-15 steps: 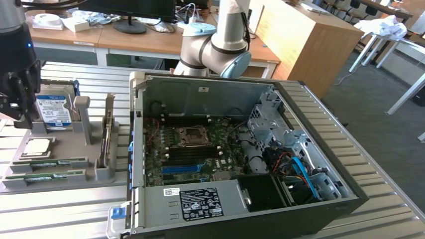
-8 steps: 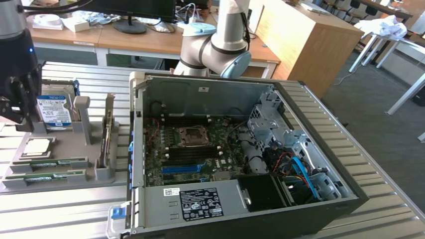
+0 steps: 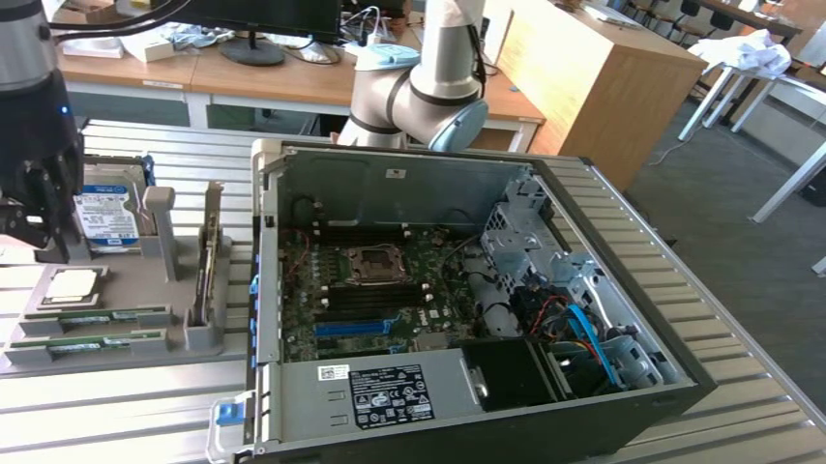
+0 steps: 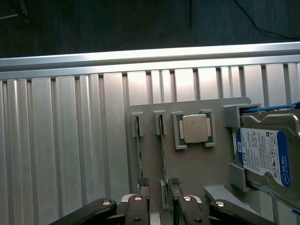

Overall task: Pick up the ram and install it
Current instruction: 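Pick up the ram and move it above insertion slot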

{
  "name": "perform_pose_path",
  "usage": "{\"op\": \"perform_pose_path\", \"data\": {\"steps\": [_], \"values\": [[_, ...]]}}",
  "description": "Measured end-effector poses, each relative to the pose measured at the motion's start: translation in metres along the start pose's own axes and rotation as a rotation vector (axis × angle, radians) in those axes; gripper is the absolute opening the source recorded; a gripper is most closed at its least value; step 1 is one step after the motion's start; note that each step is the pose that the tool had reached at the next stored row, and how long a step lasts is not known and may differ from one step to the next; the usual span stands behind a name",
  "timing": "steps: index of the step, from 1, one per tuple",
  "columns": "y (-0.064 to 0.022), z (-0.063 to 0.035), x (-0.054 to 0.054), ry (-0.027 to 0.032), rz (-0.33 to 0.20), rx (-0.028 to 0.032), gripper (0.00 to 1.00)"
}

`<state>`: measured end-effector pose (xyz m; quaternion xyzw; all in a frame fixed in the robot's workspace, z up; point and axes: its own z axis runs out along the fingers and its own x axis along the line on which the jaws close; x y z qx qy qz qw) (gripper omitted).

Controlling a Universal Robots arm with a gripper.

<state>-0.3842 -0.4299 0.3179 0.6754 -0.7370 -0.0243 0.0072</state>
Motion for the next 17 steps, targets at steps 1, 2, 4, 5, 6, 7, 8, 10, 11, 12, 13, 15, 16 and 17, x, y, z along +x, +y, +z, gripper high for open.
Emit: {"op": "perform_pose_path", "data": {"steps": [1, 2, 4, 5, 6, 7, 8, 10, 11, 12, 13, 15, 16, 17], "values": [[-0.0001, 0.0012, 0.0, 0.0, 0.0, 0.0, 0.3], [-0.0001, 0.0025, 0.0, -0.0001, 0.0, 0.0001, 0.3], [-0.0002, 0.0046, 0.0, 0.0001, 0.0, -0.0001, 0.3], [-0.0003, 0.0057, 0.0, 0.0, 0.0, 0.0, 0.3], [-0.0003, 0.0068, 0.0, 0.0, 0.0, -0.0001, 0.3], [-0.0004, 0.0081, 0.0, 0.0, 0.0, 0.0, 0.3], [-0.0004, 0.0092, 0.0, 0.0, 0.0, 0.0, 0.3], [-0.0005, 0.0115, 0.0, 0.0, 0.0, 0.0, 0.3], [-0.0006, 0.0125, 0.0, 0.0001, 0.0, -0.0001, 0.3], [-0.0006, 0.0136, 0.0, 0.0, 0.0, 0.0, 0.3], [-0.0007, 0.0146, 0.0, 0.0, 0.0, 0.0, 0.3], [-0.0008, 0.0168, 0.0, -0.0001, 0.0, 0.0, 0.3], [-0.0008, 0.0177, 0.0, 0.0, 0.0, 0.0, 0.3], [-0.0009, 0.0185, 0.0, 0.0, 0.0, 0.0, 0.3]]}}
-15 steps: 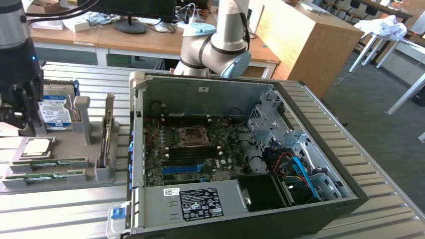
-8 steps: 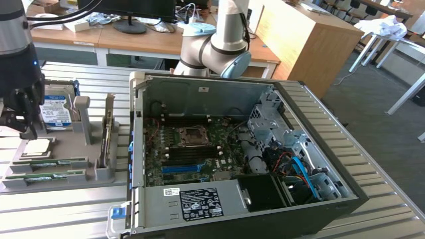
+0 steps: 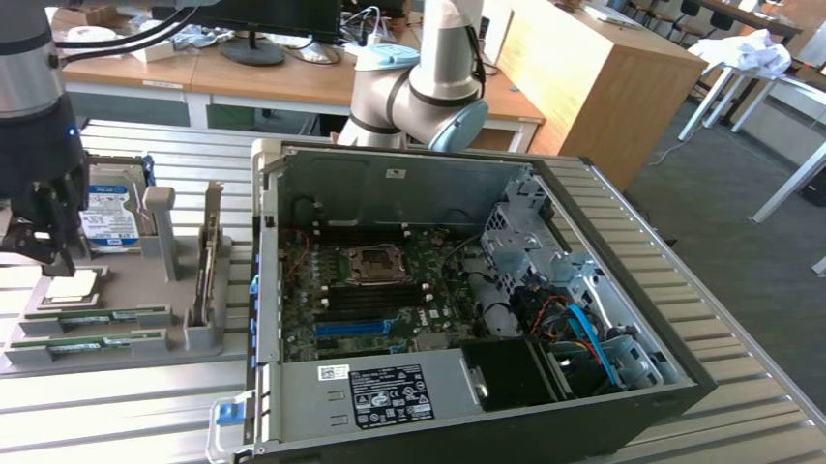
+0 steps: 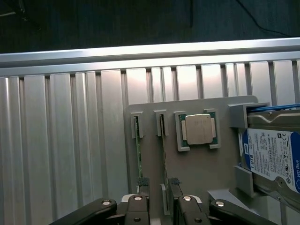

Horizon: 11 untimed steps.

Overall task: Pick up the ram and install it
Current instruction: 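Pick up the ram and move it above insertion slot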

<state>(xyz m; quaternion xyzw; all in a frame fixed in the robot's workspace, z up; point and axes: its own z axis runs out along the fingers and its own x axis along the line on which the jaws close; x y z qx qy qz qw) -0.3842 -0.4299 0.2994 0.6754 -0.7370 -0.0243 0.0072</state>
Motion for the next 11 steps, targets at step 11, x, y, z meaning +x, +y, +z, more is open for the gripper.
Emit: {"op": "perform_pose_path", "data": {"steps": [11], "values": [[-0.0003, 0.0069, 0.0002, 0.0, 0.0, 0.0001, 0.3]]}}
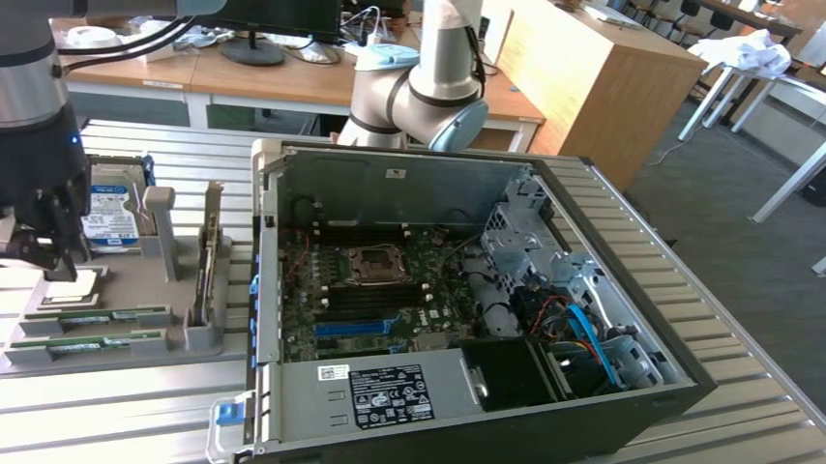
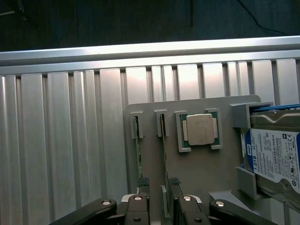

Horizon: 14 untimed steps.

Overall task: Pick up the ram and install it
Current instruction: 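Pick up the ram and move it above insertion slot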

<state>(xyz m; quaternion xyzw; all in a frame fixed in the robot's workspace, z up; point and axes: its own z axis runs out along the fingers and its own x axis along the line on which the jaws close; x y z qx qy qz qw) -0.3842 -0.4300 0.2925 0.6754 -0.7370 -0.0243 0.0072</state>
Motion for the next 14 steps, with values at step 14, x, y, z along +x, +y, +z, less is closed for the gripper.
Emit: {"op": "perform_pose_path", "data": {"steps": [14], "values": [[-0.0004, 0.0078, 0.0002, 0.0001, 0.0, -0.0001, 0.3]]}}
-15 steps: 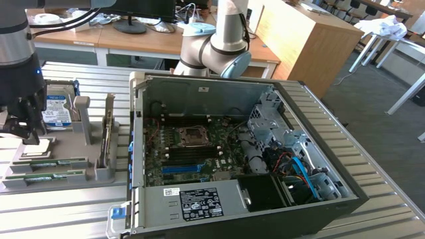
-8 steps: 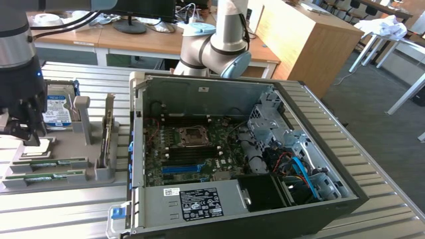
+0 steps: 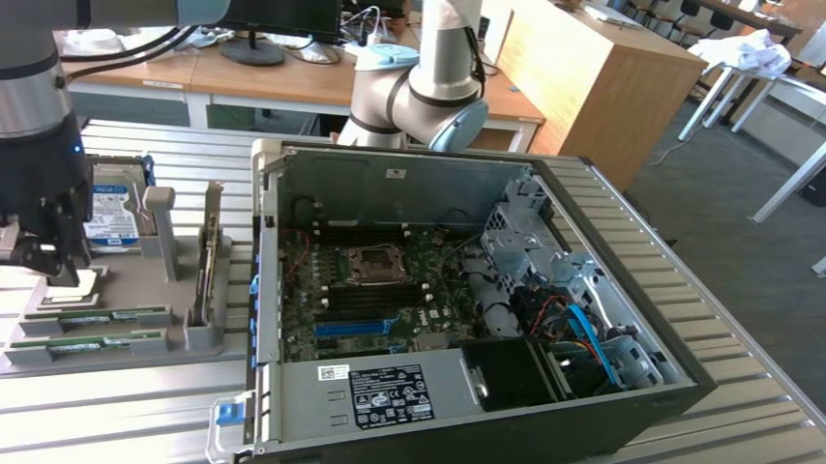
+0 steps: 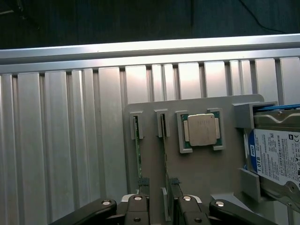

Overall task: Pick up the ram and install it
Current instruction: 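Pick up the ram and move it above insertion slot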

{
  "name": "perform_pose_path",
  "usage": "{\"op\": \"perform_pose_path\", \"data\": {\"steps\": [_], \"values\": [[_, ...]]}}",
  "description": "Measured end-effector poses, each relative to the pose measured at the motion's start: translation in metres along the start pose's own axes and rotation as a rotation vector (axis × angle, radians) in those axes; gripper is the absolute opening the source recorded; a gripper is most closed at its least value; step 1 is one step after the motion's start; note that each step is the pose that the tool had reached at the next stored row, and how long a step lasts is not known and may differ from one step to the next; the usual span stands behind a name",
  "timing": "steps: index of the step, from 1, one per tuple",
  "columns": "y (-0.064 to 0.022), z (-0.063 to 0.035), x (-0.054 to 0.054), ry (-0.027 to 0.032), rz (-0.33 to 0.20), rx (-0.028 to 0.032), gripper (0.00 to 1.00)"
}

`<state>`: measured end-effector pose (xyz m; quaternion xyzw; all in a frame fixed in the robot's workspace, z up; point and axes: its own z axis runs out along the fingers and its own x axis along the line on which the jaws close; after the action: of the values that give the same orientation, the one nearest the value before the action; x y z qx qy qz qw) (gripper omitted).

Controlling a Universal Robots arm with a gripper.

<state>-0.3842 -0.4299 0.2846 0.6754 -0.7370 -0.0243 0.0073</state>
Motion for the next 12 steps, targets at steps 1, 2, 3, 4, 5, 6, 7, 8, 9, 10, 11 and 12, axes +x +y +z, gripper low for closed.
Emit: {"op": "perform_pose_path", "data": {"steps": [1, 2, 3, 4, 5, 6, 7, 8, 9, 10, 11, 12], "values": [[0.0, 0.0005, 0.0, 0.0, 0.0, 0.0, 0.3], [0.0, 0.0011, 0.0, -0.0001, 0.0, 0.0, 0.3], [-0.0001, 0.0016, 0.0, 0.0, 0.0, 0.0, 0.3], [-0.0001, 0.0022, 0.0, -0.0001, 0.0, 0.0001, 0.3], [-0.0001, 0.0028, 0.0001, -0.0001, 0.0, 0.0001, 0.3], [-0.0002, 0.0034, 0.0001, -0.0001, 0.0, 0.0, 0.3], [-0.0002, 0.0041, 0.0001, -0.0001, 0.0, 0.0, 0.3], [-0.0002, 0.0049, 0.0001, -0.0001, 0.0, 0.0001, 0.3], [-0.0003, 0.0058, 0.0001, -0.0001, 0.0, 0.0001, 0.3], [-0.0003, 0.0066, 0.0002, -0.0001, 0.0, 0.0001, 0.3], [-0.0003, 0.0074, 0.0002, -0.0001, 0.0, 0.0001, 0.3], [-0.0004, 0.0081, 0.0002, -0.0001, 0.0, 0.0001, 0.3]]}}
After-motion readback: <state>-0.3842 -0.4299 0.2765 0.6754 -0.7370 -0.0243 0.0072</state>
